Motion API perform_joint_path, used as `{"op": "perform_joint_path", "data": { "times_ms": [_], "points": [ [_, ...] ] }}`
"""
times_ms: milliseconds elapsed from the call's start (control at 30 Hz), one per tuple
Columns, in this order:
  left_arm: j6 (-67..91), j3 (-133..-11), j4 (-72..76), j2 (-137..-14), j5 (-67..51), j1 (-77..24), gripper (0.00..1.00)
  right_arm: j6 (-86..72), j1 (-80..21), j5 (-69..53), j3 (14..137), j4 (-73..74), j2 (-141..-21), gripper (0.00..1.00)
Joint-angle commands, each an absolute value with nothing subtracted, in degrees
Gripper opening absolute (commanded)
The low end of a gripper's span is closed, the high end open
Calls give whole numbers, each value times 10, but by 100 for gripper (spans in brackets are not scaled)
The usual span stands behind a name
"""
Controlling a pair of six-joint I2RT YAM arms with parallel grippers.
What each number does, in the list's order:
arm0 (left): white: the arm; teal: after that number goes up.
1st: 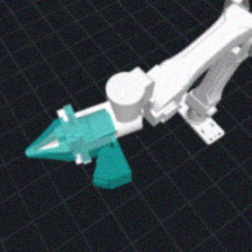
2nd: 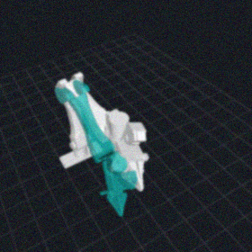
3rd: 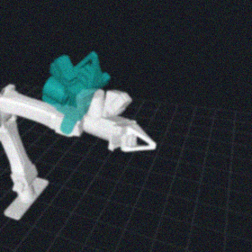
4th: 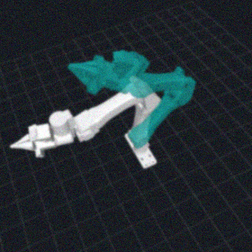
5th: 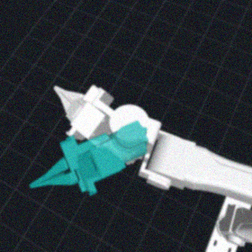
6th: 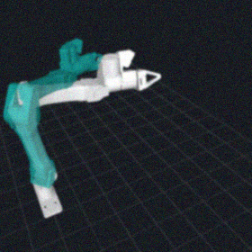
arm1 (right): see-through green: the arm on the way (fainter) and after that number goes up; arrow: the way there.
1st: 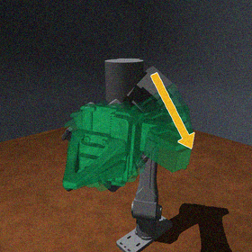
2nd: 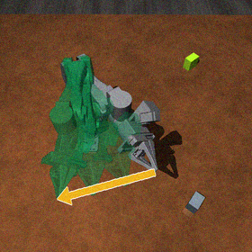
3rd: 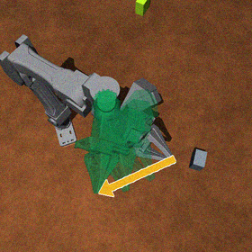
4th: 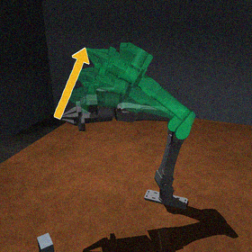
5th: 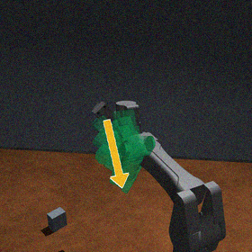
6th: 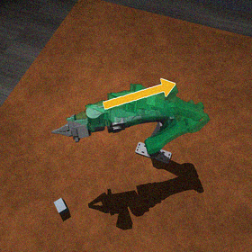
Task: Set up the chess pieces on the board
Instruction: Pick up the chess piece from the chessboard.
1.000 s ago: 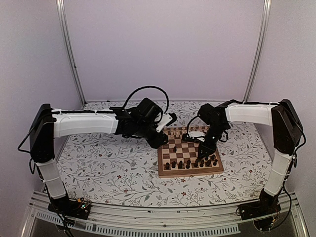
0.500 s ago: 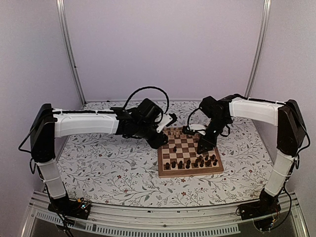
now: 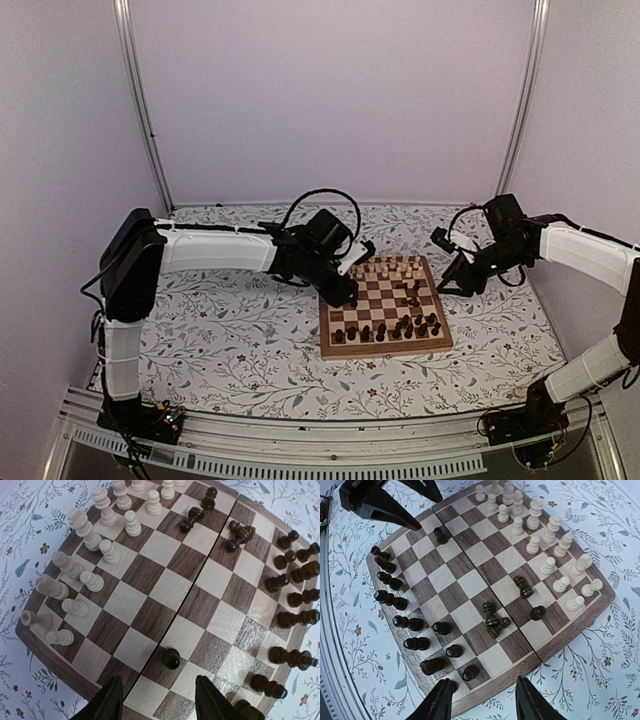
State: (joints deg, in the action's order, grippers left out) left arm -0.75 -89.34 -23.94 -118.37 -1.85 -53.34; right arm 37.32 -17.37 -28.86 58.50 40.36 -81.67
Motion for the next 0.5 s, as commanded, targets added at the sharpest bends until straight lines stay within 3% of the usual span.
{"op": "perform_joint_path", "data": {
  "times_ms": [0,367,467],
  "points": [
    [11,-930,-244,-1211,-18,-530,52,353,-143,-334,532,303,-766,46],
    [9,-963,-270,-1252,-26,-531,42,356,-136,-323,524,295,-776,47],
    [5,-965,-273,-1256,-20,-530,34,357,-136,-322,523,295,-778,47]
  ]
}}
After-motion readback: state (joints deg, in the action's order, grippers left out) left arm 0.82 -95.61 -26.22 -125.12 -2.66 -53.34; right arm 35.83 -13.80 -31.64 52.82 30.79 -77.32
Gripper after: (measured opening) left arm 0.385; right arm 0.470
